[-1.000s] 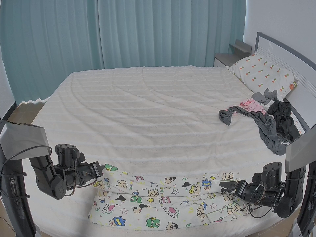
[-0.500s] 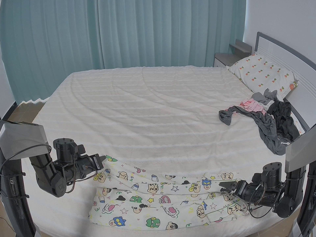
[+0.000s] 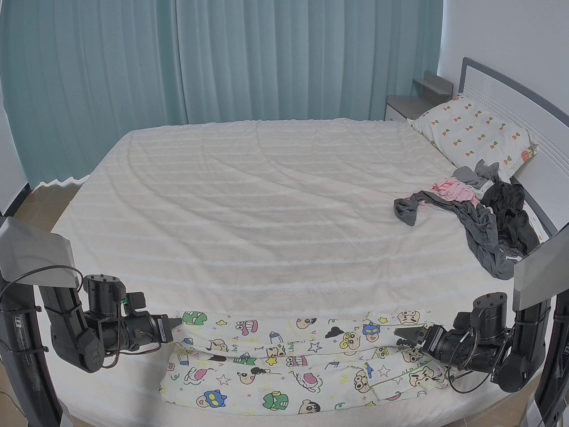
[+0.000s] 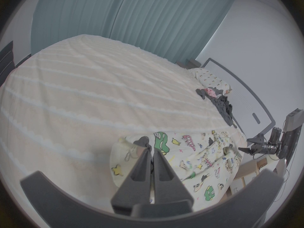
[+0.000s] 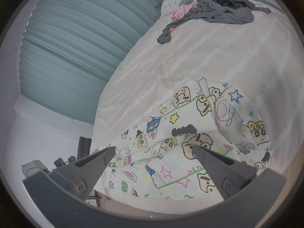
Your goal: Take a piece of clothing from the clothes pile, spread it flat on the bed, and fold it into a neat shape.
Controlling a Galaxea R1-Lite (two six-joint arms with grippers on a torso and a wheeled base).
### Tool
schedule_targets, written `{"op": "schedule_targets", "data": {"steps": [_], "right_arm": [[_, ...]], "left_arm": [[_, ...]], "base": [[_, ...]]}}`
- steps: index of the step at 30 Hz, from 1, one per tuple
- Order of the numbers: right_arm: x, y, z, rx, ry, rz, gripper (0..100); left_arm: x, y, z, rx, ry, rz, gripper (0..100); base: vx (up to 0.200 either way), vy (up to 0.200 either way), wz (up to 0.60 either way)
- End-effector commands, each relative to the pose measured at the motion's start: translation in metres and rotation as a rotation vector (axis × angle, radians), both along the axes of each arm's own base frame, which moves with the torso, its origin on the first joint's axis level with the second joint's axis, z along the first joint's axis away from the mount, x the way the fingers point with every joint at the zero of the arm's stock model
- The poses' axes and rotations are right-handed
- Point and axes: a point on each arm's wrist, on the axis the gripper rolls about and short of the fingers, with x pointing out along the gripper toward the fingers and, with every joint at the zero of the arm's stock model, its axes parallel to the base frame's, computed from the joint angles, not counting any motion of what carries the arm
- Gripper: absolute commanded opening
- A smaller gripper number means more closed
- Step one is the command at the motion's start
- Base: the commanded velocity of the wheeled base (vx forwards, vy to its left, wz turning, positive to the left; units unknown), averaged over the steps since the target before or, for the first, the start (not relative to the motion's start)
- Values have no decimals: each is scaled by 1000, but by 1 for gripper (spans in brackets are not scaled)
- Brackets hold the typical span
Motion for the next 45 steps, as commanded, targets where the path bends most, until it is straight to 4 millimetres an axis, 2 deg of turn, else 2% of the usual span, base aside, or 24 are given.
{"op": "schedule_targets", "data": {"steps": [1, 6, 14, 15, 22, 26, 32, 44, 45], "right_arm": [[-1, 0, 0, 0, 2, 2, 100], [-2, 0, -1, -1, 3, 2, 100], [-2, 1, -1, 0, 4, 8, 100], [-3, 2, -1, -1, 3, 11, 100], [-4, 2, -1, -3, 9, 13, 100], [-4, 2, -1, -5, 12, 13, 100], [-4, 2, -1, -6, 11, 11, 100], [-4, 2, -2, -9, 12, 8, 100], [-4, 2, -1, -8, 10, 8, 100]], "left_arm": [[-9, 2, -19, 39, 75, -17, 0], [-7, 1, -34, 108, 80, -39, 0], [-10, 3, -39, 141, 99, -7, 0], [-11, 3, -40, 143, 109, -9, 100], [-23, 4, -39, 144, 141, -8, 100], [-26, 11, -31, 143, 130, 18, 100], [-28, 5, -26, 142, 120, -8, 100], [-14, -11, -47, 247, 161, 15, 100], [-14, -12, -47, 250, 165, 13, 0]], "base": [[0, 0, 0], [0, 0, 0], [0, 0, 0], [0, 0, 0], [0, 0, 0], [0, 0, 0], [0, 0, 0], [0, 0, 0], [0, 0, 0]]}}
